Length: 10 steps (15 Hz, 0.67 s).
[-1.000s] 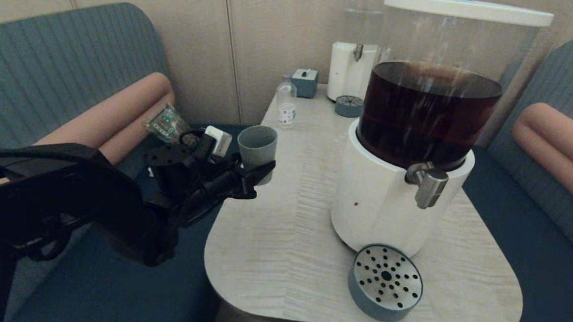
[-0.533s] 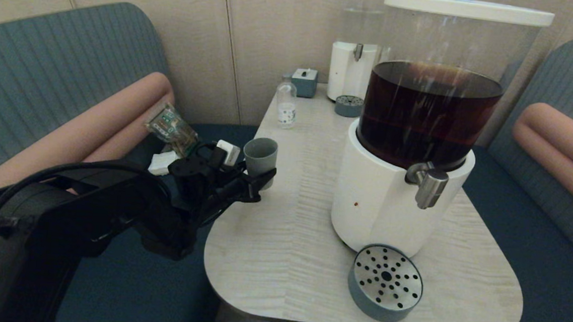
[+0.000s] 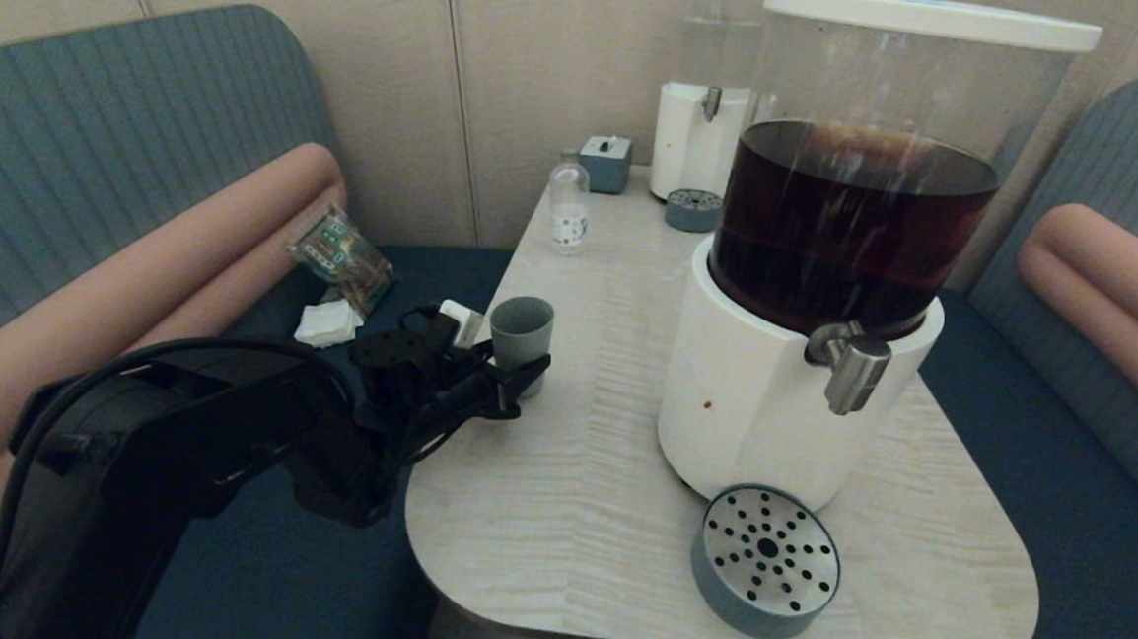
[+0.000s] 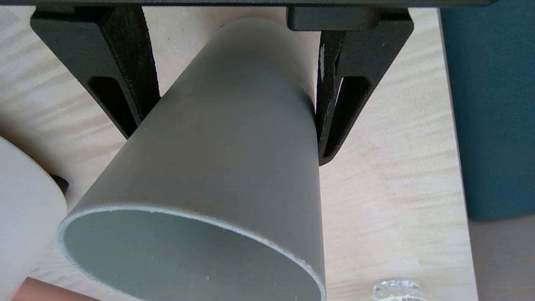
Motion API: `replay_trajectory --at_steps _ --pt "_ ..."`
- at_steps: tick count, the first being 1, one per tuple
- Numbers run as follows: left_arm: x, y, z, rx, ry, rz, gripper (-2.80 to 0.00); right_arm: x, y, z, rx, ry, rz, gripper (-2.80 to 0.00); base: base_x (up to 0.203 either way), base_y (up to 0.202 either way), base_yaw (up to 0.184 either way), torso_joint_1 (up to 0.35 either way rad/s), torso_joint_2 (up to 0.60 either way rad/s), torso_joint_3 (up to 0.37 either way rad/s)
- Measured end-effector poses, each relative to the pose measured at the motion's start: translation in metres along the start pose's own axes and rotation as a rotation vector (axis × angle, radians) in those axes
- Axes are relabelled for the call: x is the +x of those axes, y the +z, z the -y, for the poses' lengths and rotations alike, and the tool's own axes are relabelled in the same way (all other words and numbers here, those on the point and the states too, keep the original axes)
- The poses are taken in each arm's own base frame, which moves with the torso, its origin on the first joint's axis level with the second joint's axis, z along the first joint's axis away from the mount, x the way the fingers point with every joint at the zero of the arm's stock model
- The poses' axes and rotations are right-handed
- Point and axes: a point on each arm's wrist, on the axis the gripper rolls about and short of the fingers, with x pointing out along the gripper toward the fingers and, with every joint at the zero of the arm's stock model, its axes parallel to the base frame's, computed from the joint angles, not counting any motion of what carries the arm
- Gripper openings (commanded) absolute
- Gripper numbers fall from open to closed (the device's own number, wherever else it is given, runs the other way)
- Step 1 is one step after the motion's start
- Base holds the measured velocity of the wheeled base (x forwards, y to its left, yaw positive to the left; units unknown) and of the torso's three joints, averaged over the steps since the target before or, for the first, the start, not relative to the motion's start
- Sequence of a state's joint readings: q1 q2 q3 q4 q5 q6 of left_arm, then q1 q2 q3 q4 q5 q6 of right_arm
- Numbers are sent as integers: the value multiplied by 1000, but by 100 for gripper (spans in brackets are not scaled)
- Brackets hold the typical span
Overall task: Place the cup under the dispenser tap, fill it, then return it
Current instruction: Place the cup next to the water dispenser
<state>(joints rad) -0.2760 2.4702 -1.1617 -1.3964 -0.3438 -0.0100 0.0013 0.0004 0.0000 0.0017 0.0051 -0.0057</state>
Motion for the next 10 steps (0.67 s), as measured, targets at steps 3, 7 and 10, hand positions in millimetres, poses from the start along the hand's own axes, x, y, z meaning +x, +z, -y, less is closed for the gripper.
replay_trajectory --at_steps 3,7,10 --pt "0 -3 0 -3 0 -6 -280 0 0 0 0 0 0 -280 0 0 0 0 0 0" --pt "1 -6 0 -16 -2 -8 -280 0 0 0 0 -1 0 -280 0 0 0 0 0 0" --pt "2 -8 1 -17 -3 -10 0 0 0 0 0 0 0 -280 0 0 0 0 0 0"
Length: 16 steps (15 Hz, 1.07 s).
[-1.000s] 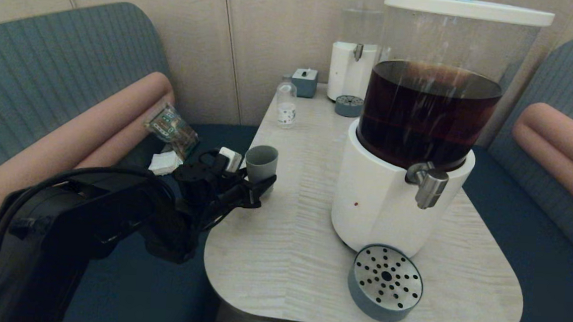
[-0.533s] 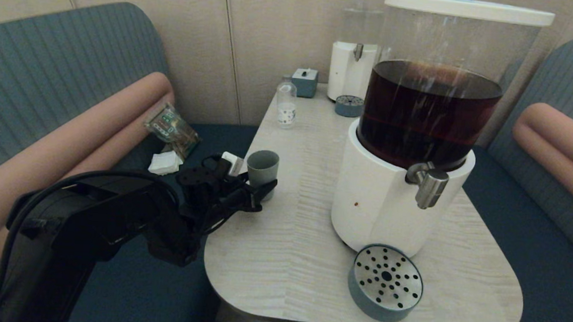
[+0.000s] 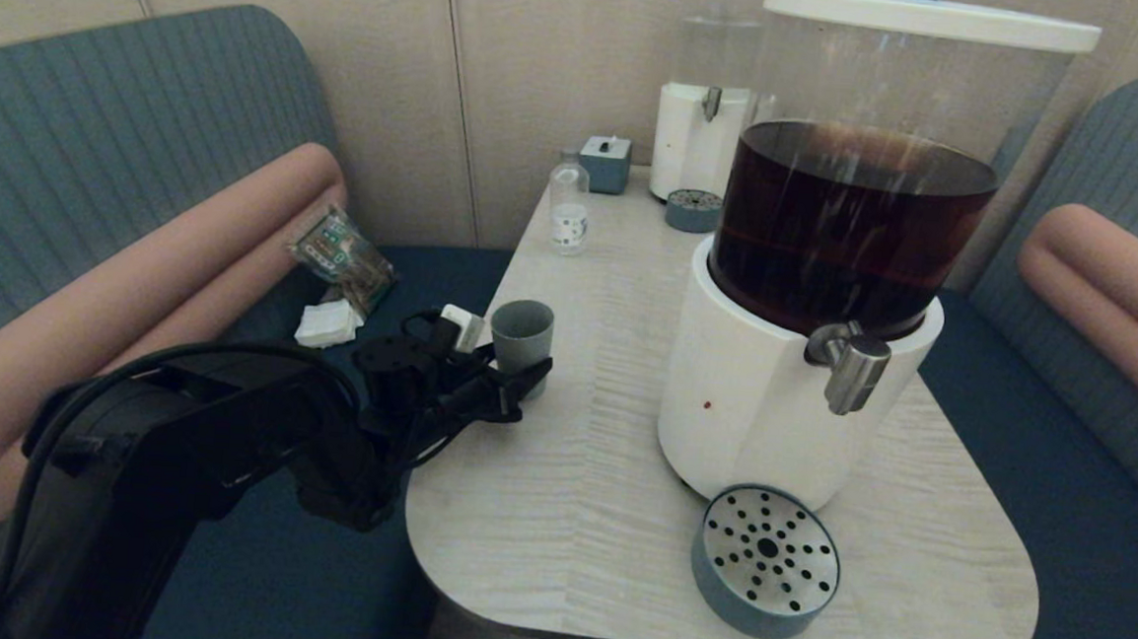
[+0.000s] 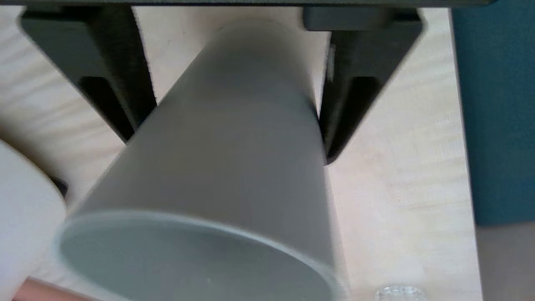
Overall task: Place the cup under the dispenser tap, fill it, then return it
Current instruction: Place the cup next to the water dispenser
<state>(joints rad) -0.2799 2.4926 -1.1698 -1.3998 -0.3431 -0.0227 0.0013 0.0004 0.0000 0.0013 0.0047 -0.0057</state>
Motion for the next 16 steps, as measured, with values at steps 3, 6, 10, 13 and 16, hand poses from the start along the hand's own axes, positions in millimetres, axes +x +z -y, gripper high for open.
replay_trajectory --at_steps 3,6,10,13,16 --pt "1 -2 1 -2 -2 -4 0 0 0 0 0 0 0 -280 0 0 0 0 0 0" --pt "0 -1 1 -1 0 1 0 0 0 0 0 0 0 -280 0 0 0 0 0 0" --pt "-11 3 5 -8 5 -22 0 0 0 0 0 0 0 -280 0 0 0 0 0 0" --pt "-34 5 13 -25 7 -73 0 0 0 0 0 0 0 -280 0 0 0 0 0 0" --pt "-53 16 20 -32 8 -96 0 0 0 0 0 1 0 -280 0 0 0 0 0 0"
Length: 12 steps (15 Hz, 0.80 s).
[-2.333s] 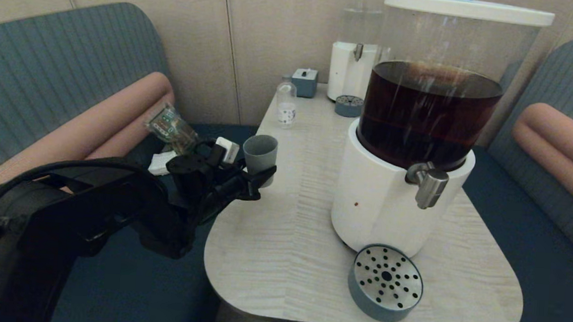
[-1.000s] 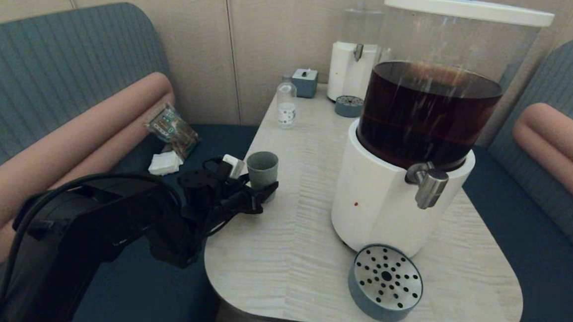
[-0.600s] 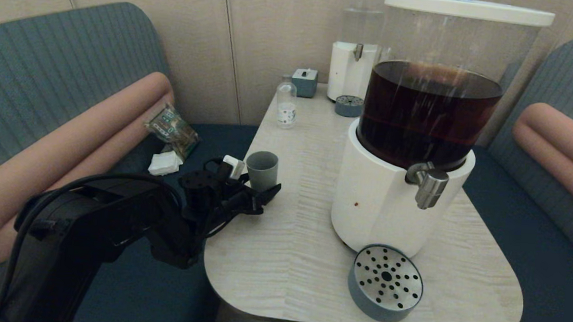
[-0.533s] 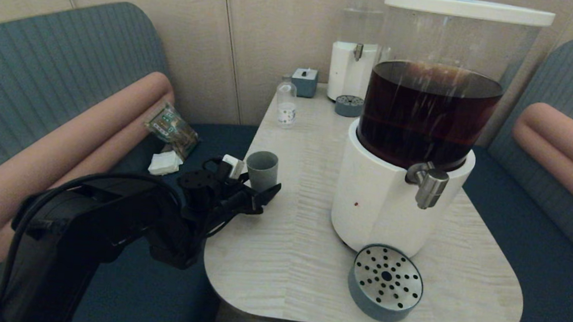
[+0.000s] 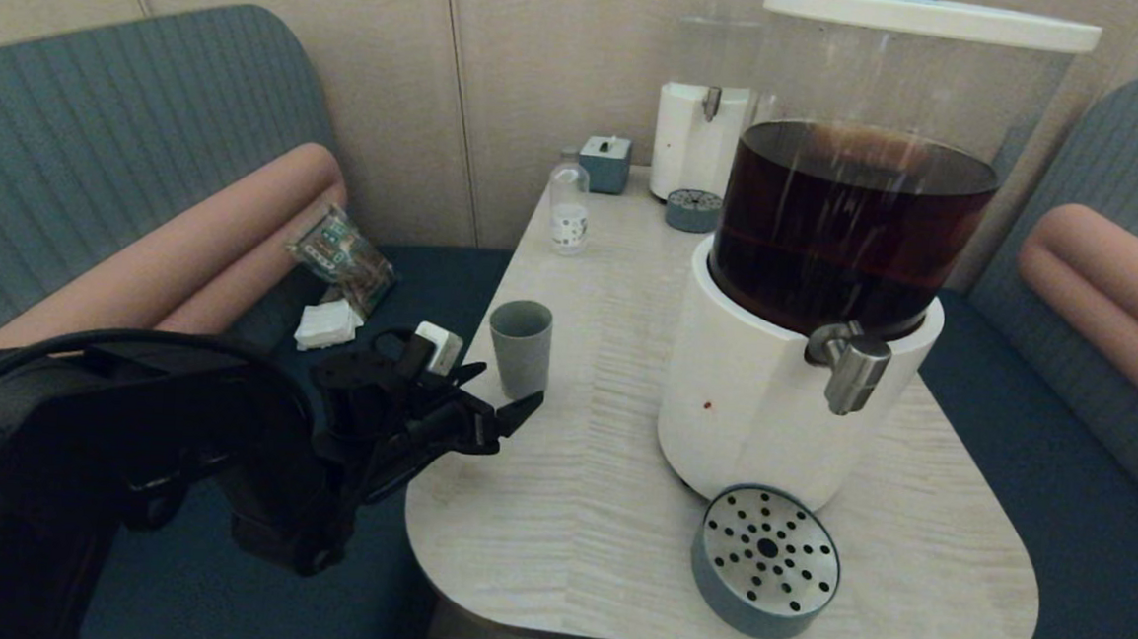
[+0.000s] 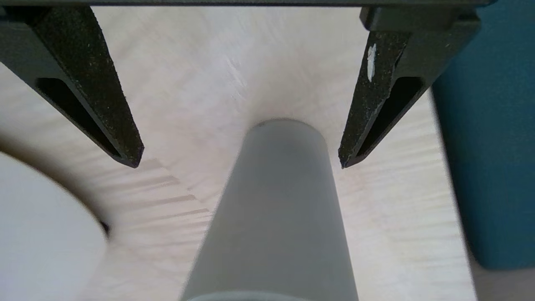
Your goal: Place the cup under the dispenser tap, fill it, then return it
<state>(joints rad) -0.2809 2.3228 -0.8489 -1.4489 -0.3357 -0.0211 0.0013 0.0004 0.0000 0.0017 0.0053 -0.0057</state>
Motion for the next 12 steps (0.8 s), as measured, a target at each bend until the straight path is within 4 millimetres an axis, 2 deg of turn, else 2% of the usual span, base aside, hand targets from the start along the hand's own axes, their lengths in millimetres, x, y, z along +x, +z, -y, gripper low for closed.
replay_trajectory --at_steps 12 --pt "-64 40 23 0 -4 -5 0 0 0 0 0 0 0 -280 0 0 0 0 0 0"
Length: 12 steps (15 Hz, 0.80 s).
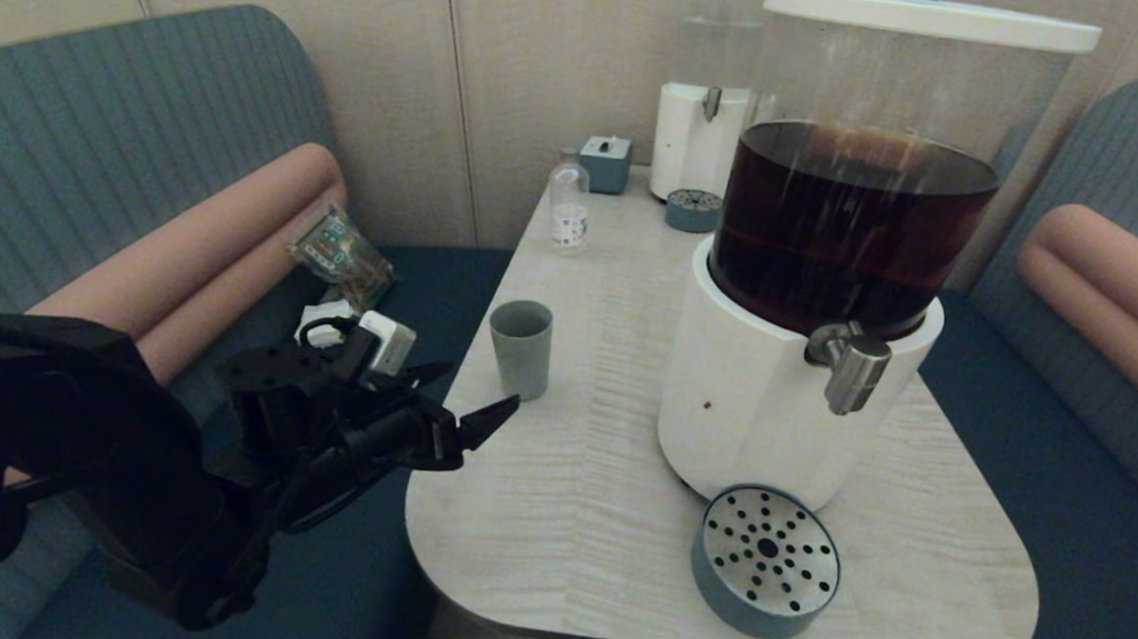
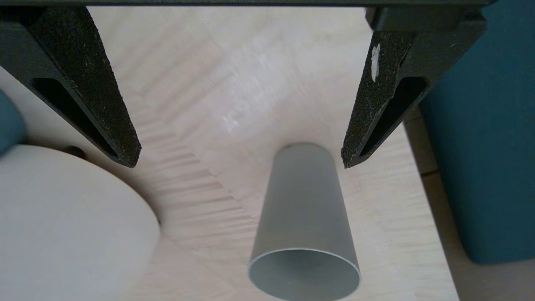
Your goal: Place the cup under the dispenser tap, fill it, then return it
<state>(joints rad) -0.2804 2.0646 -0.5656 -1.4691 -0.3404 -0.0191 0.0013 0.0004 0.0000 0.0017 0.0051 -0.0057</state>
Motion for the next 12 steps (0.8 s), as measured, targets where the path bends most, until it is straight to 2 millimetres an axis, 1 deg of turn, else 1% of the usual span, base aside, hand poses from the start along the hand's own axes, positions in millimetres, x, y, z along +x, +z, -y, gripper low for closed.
replay_trajectory --at_steps 2,6,12 --pt "-12 6 4 0 -1 1 0 0 0 0 0 0 0 -280 0 0 0 0 0 0" --pt "-37 28 14 14 -4 46 0 0 0 0 0 0 0 -280 0 0 0 0 0 0" --pt "-95 52 35 28 -6 102 0 0 0 0 0 0 0 -280 0 0 0 0 0 0"
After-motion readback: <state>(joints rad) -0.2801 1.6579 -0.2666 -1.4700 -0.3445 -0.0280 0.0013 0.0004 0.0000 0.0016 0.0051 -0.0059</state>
